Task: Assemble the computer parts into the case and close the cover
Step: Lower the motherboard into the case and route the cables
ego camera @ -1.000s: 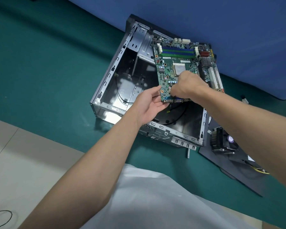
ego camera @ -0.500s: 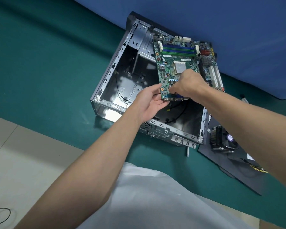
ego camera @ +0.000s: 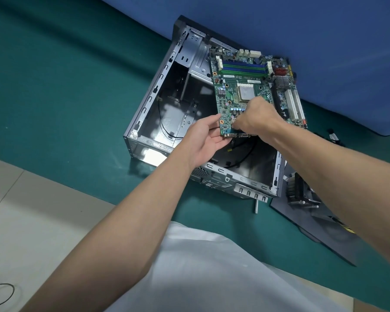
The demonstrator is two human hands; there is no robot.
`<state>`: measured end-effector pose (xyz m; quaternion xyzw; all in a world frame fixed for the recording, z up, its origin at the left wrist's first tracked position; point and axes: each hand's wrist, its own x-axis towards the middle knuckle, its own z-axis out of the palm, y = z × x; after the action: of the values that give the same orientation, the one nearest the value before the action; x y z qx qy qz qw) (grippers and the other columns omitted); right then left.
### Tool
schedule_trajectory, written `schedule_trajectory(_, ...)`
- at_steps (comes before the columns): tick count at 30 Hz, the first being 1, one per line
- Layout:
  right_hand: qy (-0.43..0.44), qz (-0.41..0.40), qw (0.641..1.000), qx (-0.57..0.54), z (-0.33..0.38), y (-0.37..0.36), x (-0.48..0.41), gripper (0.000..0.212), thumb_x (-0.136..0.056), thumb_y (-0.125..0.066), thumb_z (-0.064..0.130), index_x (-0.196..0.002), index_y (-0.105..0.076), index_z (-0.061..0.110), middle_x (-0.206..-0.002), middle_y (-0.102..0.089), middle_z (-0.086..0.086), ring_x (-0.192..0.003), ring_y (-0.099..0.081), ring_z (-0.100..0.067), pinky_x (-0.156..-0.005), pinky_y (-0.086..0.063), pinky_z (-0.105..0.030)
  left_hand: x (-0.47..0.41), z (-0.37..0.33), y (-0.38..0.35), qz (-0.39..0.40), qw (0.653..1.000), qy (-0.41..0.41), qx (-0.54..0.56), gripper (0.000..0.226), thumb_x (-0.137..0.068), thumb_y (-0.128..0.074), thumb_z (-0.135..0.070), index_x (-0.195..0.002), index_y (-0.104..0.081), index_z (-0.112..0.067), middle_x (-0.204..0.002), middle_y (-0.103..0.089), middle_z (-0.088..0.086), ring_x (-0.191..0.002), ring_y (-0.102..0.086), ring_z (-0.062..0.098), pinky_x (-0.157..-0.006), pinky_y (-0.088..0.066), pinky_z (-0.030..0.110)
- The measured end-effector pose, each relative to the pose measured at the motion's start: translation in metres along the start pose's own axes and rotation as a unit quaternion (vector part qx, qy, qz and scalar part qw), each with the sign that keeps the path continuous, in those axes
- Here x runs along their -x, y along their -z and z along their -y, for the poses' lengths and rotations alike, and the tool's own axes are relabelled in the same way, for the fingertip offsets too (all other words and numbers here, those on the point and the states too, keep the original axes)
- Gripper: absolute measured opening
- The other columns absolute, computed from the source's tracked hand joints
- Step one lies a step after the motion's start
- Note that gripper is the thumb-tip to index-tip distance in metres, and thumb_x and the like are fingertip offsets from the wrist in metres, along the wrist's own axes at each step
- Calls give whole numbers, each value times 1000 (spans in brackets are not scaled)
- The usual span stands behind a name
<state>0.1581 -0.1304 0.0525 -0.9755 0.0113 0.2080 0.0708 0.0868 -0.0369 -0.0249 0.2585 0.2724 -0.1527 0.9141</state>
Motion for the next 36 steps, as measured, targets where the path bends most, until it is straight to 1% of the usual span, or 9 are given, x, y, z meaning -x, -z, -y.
schedule_trajectory(5, 30, 83, 995, -44, 0, 12, 1, 19, -90, -54, 15, -75, -59, 5, -70, -65, -5, -65, -53, -19, -54, -38, -28, 0, -1, -1, 5, 1000, -2, -6, 18, -97, -54, -16, -110, -55, -3, -93, -66, 15, -97, -64, 30, -91, -53, 40)
schedule_trajectory(8, 29, 121, 992, -29, 2, 23, 5, 17, -93, -56, 12, -83, -67, 4, -71, -72, -3, -51, -50, -11, -45, -34, -23, -2, -1, 0, 0, 1000, -1, -3, 31, -97, -53, -16, -124, -52, 1, -107, -65, 19, -109, -63, 32, -96, -50, 42)
schedule_trajectory(11, 21, 114, 993, -27, 0, 27, 3, 12, -90, -63, 11, -88, -69, 2, -68, -69, -2, -37, -46, -6, -33, -29, -15, -3, 0, 0, 3, 1000, -2, -2, 33, -97, -54, -16, -125, -51, 2, -92, -68, 14, -108, -63, 32, -103, -46, 45)
schedule_trajectory(16, 54, 52, 995, 70, 2, 17, 1, 16, -88, -66, 14, -97, -70, 2, -92, -70, -11, -85, -63, -24, -69, -50, -28, -4, 1, 2, 5, 1000, -6, 5, 35, -95, -57, -16, -124, -52, 2, -111, -64, 19, -110, -63, 32, -102, -46, 45)
schedule_trajectory(18, 57, 34, 994, 89, 2, 12, 1, 20, -89, -65, 15, -102, -69, 1, -99, -69, -15, -91, -63, -27, -71, -49, -29, -5, 2, 3, 11, 1000, -7, 7, 31, -93, -59, -17, -118, -55, 2, -105, -67, 18, -105, -65, 31, -102, -47, 45)
schedule_trajectory(21, 58, 54, 991, 103, 5, 16, -2, 19, -87, -69, 17, -98, -71, 2, -91, -71, -10, -80, -63, -21, -65, -45, -26, -6, 1, 3, 18, 1000, -6, 11, 27, -92, -60, -17, -112, -58, 1, -101, -69, 17, -103, -66, 30, -101, -48, 44)
schedule_trajectory(26, 45, 133, 988, 64, 8, 33, -4, 15, -86, -70, 18, -79, -75, 6, -53, -63, 4, -46, -42, -12, -45, -32, -24, -5, 2, 3, 20, 1000, -4, 6, 24, -92, -60, -19, -108, -59, -1, -97, -71, 16, -100, -67, 29, -97, -49, 41)
schedule_trajectory(31, 58, 130, 990, 14, 0, 31, -10, 14, -83, -70, 16, -79, -73, 3, -85, -71, -11, -61, -51, -20, -51, -38, -26, -2, 0, 2, 23, 1000, -2, 2, 23, -94, -57, -21, -106, -61, -2, -95, -72, 14, -100, -67, 27, -93, -50, 39)
schedule_trajectory(36, 38, 151, 988, -1, -7, 34, -15, 15, -81, -70, 15, -80, -72, 0, -80, -60, -10, -51, -36, -17, -45, -28, -24, -3, 1, 4, 12, 1000, 2, 4, 28, -95, -56, -21, -113, -58, 0, -111, -66, 19, -109, -63, 30, -96, -49, 40)
